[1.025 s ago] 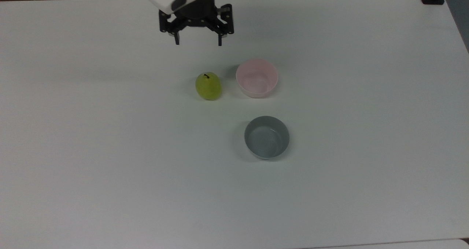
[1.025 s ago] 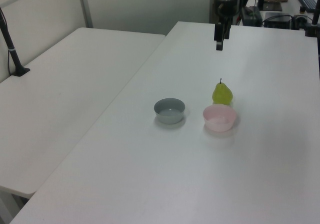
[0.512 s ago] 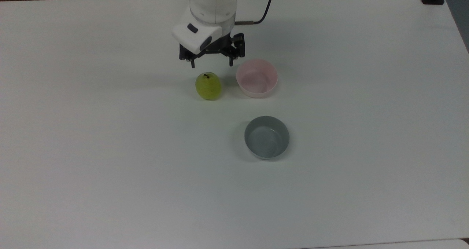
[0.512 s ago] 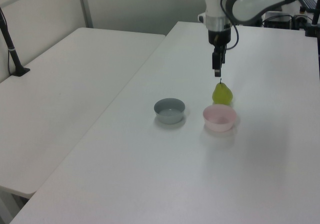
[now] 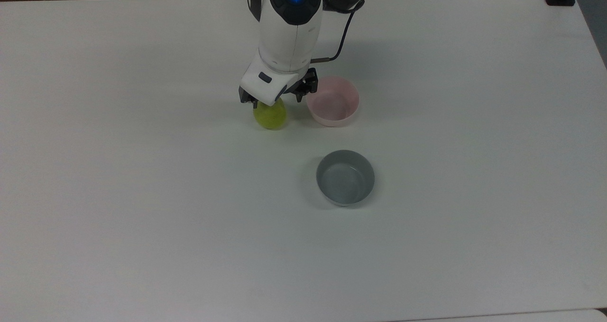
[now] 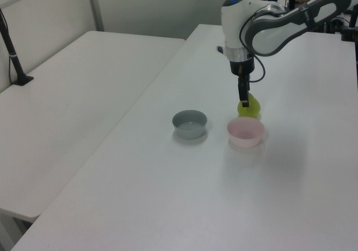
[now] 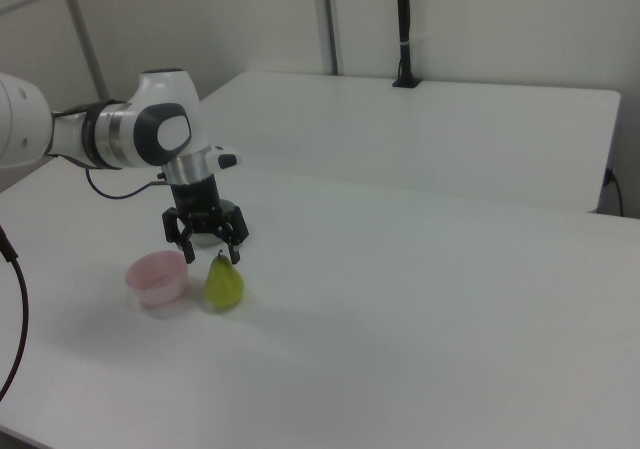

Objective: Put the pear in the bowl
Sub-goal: 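Close the gripper around the pear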

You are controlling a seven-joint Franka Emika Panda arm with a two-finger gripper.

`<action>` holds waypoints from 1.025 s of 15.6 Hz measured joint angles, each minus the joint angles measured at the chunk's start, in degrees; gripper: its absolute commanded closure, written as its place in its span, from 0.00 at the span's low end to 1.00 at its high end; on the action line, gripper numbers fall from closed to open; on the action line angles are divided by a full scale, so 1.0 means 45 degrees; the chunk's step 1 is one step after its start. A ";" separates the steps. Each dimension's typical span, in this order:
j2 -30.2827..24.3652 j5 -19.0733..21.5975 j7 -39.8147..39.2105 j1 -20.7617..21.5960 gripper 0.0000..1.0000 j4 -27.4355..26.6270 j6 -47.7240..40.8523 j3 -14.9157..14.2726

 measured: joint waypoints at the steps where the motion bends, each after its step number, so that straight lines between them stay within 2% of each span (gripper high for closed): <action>1: 0.0064 -0.0001 -0.0128 0.0000 0.00 -0.0108 0.0182 -0.0005; 6: 0.0346 -0.0008 -0.0939 -0.0003 0.08 -0.0352 0.0498 -0.0021; 12: 0.0353 -0.0203 -0.1912 -0.0019 0.47 -0.0510 0.0498 -0.0081; 14: 0.0317 -0.0203 -0.2318 -0.0019 0.55 -0.0503 0.0498 -0.0156; 16: 0.0319 -0.0203 -0.2635 -0.0024 0.58 -0.0512 0.0498 -0.0318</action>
